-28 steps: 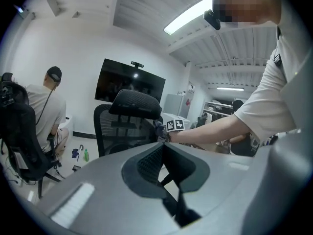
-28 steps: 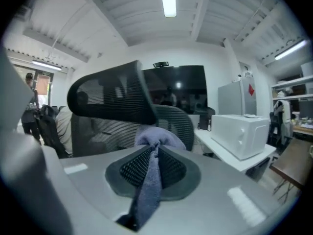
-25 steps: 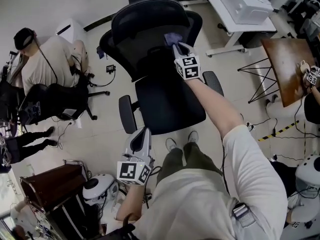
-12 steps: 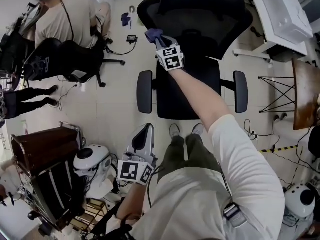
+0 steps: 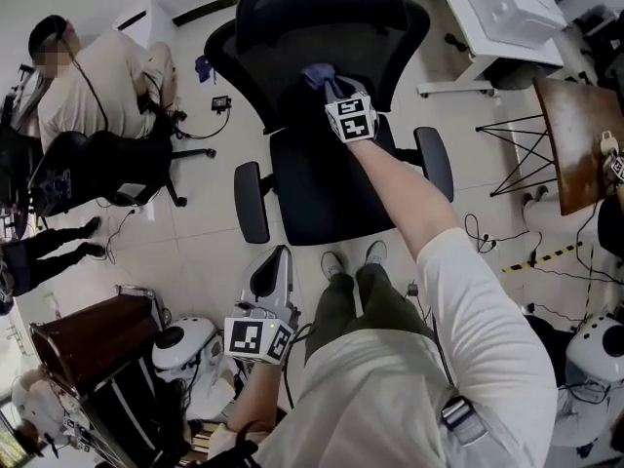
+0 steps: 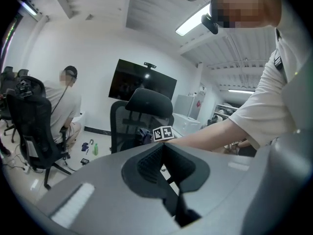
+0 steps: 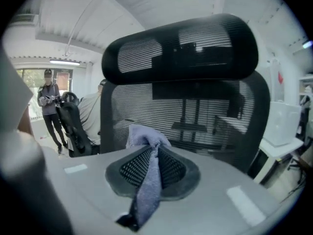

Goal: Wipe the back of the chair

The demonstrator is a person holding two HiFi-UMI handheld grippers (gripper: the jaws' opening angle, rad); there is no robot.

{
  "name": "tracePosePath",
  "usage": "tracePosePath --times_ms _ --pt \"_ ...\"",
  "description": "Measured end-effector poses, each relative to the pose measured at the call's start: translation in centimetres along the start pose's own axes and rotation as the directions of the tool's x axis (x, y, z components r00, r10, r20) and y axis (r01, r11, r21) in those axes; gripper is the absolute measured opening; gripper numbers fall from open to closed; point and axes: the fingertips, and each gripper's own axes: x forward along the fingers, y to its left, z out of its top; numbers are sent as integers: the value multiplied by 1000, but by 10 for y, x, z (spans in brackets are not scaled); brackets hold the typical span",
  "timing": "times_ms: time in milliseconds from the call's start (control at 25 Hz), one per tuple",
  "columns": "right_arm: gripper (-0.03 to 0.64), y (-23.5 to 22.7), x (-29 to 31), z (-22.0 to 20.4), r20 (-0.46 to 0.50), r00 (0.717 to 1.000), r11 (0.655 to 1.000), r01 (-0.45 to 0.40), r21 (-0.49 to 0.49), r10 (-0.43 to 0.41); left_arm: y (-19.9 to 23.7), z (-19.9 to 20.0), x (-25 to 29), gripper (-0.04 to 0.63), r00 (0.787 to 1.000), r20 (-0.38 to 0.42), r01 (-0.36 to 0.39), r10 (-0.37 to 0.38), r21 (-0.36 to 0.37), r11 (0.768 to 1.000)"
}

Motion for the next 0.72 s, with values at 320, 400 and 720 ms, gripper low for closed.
tracePosePath --times_ms 320,400,720 --pt "41 -191 -78 -14 -36 973 969 230 95 -227 -61 16 59 66 992 -30 120 -120 16 993" --pt "42 -225 -69 -9 -58 970 964 241 110 -236 -62 27 92 66 991 -52 123 -123 1 992" --pt "43 -97 -41 12 66 998 995 -11 95 5 -43 23 97 66 994 -63 85 -86 -23 996"
